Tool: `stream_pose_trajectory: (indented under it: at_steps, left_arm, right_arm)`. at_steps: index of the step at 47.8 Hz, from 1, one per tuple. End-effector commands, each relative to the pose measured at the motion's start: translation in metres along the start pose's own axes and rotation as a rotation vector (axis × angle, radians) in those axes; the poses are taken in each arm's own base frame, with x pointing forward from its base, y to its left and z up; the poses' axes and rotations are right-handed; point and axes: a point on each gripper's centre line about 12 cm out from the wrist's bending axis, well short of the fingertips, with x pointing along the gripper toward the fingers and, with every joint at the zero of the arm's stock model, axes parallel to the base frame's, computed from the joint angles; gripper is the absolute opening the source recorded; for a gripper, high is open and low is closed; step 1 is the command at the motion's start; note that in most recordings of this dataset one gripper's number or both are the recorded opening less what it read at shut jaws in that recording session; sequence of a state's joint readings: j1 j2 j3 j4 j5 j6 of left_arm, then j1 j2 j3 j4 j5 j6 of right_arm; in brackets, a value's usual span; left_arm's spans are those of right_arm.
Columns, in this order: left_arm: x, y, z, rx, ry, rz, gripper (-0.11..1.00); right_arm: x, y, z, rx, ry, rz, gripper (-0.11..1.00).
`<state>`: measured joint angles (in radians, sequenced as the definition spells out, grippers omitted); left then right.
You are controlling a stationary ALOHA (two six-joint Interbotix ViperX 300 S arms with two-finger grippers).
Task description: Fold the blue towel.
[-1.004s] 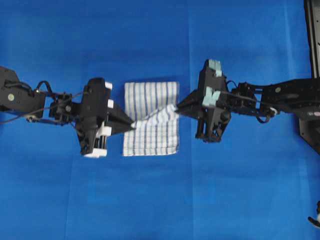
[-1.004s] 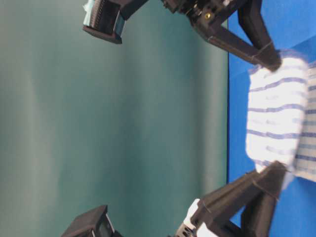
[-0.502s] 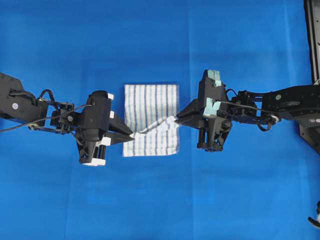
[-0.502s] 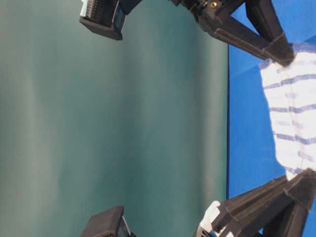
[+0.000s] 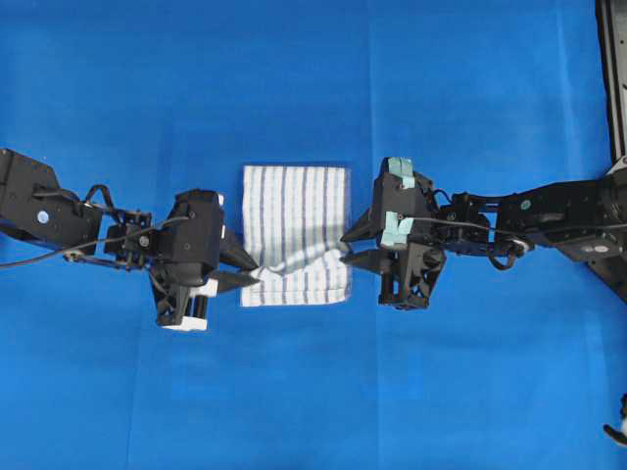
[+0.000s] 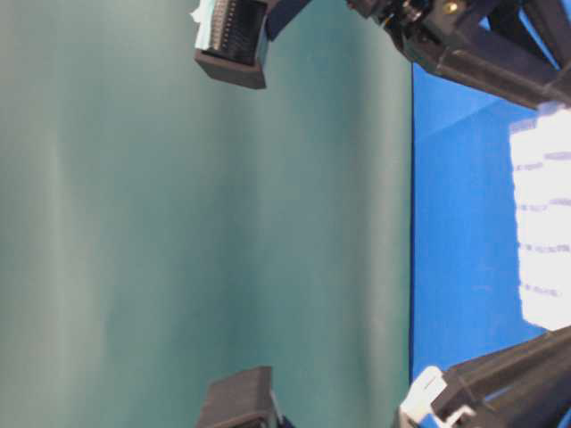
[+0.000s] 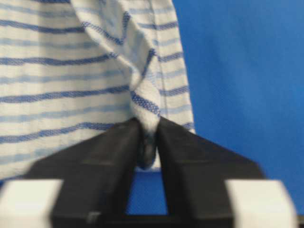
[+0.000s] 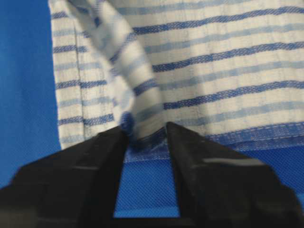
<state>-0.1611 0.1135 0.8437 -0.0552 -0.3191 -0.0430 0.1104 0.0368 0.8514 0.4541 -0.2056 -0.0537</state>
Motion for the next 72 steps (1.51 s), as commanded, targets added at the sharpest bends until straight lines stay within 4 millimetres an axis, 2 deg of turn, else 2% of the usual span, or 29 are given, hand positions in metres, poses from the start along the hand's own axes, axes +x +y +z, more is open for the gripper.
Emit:
stream_pose_trajectory:
  at_steps: [1, 8, 10, 13, 20, 29, 36, 51, 63, 72]
  left_arm:
    - [0.000, -0.003, 0.011, -0.001, -0.038, -0.007, 0.27]
    - [-0.002, -0.004, 0.012, 0.002, -0.041, -0.010, 0.62]
    - [-0.004, -0.005, 0.014, 0.004, -0.042, -0.012, 0.70]
    - [-0.011, -0.006, 0.017, 0.006, -0.040, -0.014, 0.75]
    - [-0.033, -0.007, 0.034, 0.015, -0.054, -0.019, 0.72]
    - [-0.074, -0.010, 0.057, 0.028, -0.087, -0.030, 0.72]
    - [-0.111, -0.009, 0.060, 0.044, -0.144, -0.036, 0.72]
    - [-0.176, -0.004, 0.034, 0.043, -0.322, -0.045, 0.72]
    - [-0.207, 0.003, 0.006, 0.056, -0.406, -0.030, 0.72]
    - [-0.216, 0.007, -0.017, 0.068, -0.434, -0.021, 0.72]
  right_arm:
    - [-0.002, 0.006, 0.009, 0.002, -0.028, 0.015, 0.53]
    - [-0.003, 0.006, 0.011, 0.002, -0.035, 0.018, 0.76]
    - [-0.006, 0.009, 0.014, -0.002, -0.043, 0.026, 0.82]
    - [-0.010, 0.013, 0.017, -0.012, -0.055, 0.037, 0.89]
    - [-0.034, 0.018, 0.031, -0.042, -0.101, 0.070, 0.89]
    - [-0.075, 0.020, 0.046, -0.131, -0.180, 0.107, 0.89]
    - [-0.110, 0.010, 0.047, -0.167, -0.245, 0.112, 0.89]
    - [-0.170, -0.010, 0.022, -0.172, -0.344, 0.131, 0.89]
    - [-0.188, -0.029, -0.013, -0.191, -0.373, 0.118, 0.89]
    - [-0.191, -0.039, -0.035, -0.187, -0.395, 0.106, 0.89]
